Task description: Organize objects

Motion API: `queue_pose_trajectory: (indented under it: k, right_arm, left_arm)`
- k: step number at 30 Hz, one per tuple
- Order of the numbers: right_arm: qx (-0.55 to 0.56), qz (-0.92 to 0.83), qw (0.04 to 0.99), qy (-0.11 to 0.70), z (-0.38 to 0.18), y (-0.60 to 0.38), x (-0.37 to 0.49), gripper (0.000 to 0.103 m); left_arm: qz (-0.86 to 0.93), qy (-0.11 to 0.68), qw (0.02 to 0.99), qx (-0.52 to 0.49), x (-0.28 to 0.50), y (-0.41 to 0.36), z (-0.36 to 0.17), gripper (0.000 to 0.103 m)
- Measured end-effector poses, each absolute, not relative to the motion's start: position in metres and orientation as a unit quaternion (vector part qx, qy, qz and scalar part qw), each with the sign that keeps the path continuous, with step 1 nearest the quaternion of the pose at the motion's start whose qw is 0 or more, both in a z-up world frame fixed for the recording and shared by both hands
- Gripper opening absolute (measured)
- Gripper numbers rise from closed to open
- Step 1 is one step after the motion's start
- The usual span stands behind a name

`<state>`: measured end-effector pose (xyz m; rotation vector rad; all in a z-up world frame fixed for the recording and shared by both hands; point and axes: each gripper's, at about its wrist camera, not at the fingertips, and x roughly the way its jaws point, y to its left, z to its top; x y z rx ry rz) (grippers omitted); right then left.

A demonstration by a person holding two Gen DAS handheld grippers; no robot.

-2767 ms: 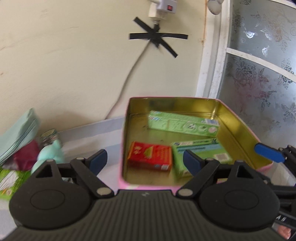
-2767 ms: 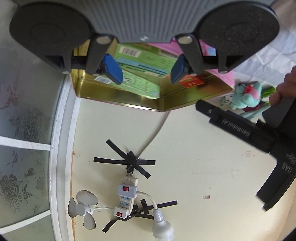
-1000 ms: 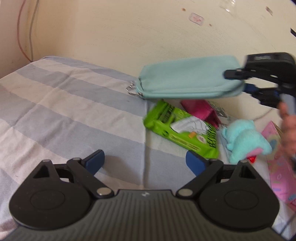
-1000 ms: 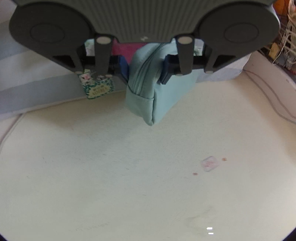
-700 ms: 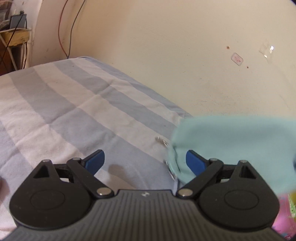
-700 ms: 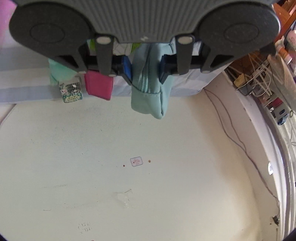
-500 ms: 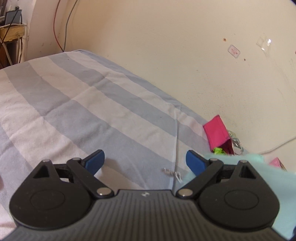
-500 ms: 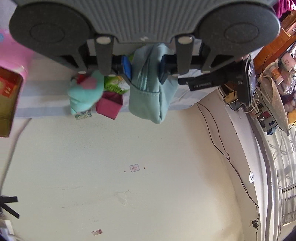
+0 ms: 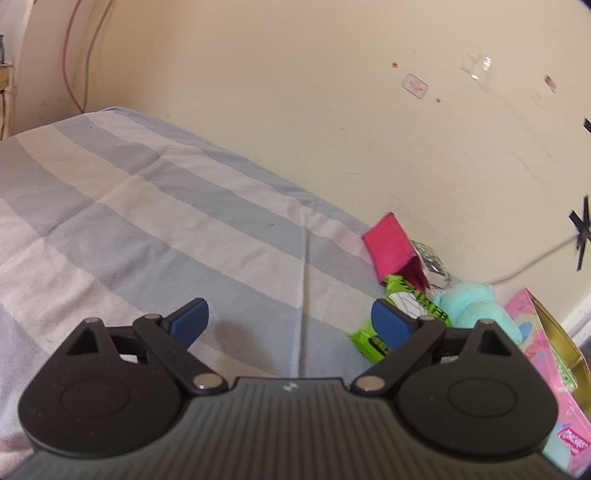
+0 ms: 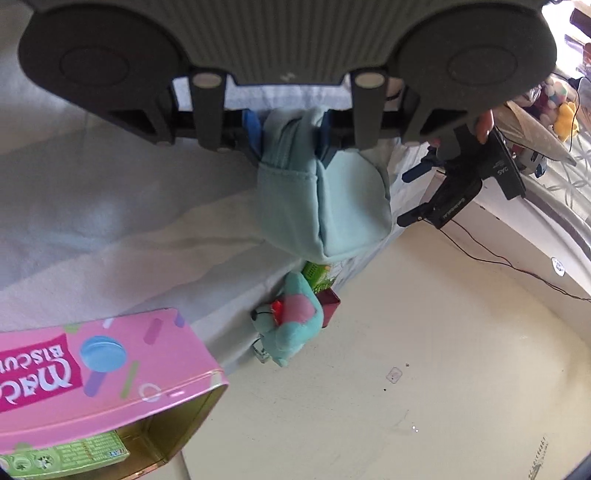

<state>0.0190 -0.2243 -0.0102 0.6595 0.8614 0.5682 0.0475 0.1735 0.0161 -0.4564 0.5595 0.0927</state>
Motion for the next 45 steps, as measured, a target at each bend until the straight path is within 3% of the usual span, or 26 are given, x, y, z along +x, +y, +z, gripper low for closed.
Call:
queue_pose_trajectory:
  k: [5,10,15,20,22,45]
  right_arm:
    - [0.332,0.286,0.809,0.392,-0.005,-0.232,0.010,0.030]
    - [0.276,0.371,0.824,0.327,0.026,-0.220,-0.013,0.030]
    - [0.284,0.324,0.813,0.392,0.003,-0.239,-0.014,0.030]
    - [0.314,0.247,0.831,0.387,-0.014,-0.265,-0.020,0.044]
    - [0.294,0.224,0.859,0.353,-0.005,-0.271,-0.025,0.060]
    - [0.292,0.225,0.860,0.353,-0.011,-0.267,-0.016,0.060]
  left_arm:
    - [-0.007,0.270,0.940,-0.208,0.047,0.160,0.019,0.096]
    - [-0.034,0.261,0.941,-0.215,0.045,0.158,0.020,0.096]
    - [-0.047,0.266,0.939,-0.213,0.046,0.155,0.020,0.096]
    - [-0.068,0.272,0.939,-0.198,0.047,0.146,0.019,0.096]
    - [-0.071,0.276,0.939,-0.193,0.048,0.144,0.017,0.096]
    - [-0.088,0.294,0.931,-0.197,0.051,0.143,0.012,0.096]
